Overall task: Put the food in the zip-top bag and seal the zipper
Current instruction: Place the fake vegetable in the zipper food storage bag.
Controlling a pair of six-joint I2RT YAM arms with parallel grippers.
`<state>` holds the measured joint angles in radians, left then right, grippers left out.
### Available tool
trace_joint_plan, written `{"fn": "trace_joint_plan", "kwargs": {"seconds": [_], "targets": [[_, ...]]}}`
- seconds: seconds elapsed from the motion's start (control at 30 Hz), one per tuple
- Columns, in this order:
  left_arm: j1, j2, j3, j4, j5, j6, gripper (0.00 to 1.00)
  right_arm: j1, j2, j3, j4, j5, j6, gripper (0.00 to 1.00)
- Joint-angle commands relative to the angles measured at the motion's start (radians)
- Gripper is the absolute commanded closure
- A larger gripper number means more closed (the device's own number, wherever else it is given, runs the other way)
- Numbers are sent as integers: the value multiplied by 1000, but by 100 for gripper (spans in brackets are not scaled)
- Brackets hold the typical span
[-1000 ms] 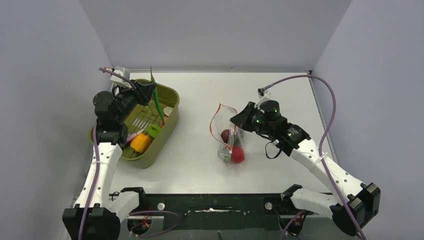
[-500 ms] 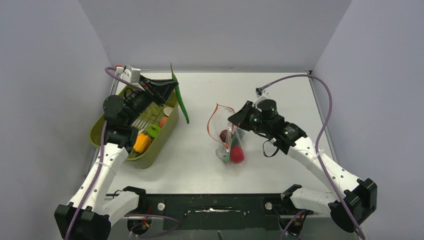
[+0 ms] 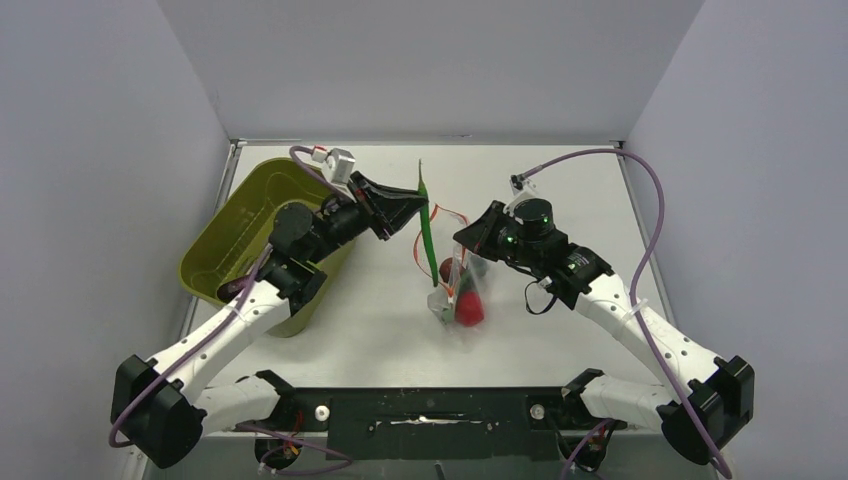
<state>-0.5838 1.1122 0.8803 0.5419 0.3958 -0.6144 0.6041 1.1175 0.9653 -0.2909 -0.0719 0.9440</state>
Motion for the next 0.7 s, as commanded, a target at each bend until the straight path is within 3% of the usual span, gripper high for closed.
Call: {"fn": "trace_joint_plan", "kwargs": {"seconds": [0.0, 0.23, 0.4, 0.67], "targets": [[-70, 42, 23, 105, -61, -4, 100, 9, -19, 39, 63, -3, -11, 100], [-132, 98, 19, 163, -84, 13, 100, 8, -23, 31, 70, -16, -7, 100], [-134, 106, 3, 177, -124, 88, 100, 8, -46, 20, 74, -7, 1, 100], [-134, 95, 59, 187, -132, 70, 100, 8, -50, 4, 78, -9, 5, 100]]}}
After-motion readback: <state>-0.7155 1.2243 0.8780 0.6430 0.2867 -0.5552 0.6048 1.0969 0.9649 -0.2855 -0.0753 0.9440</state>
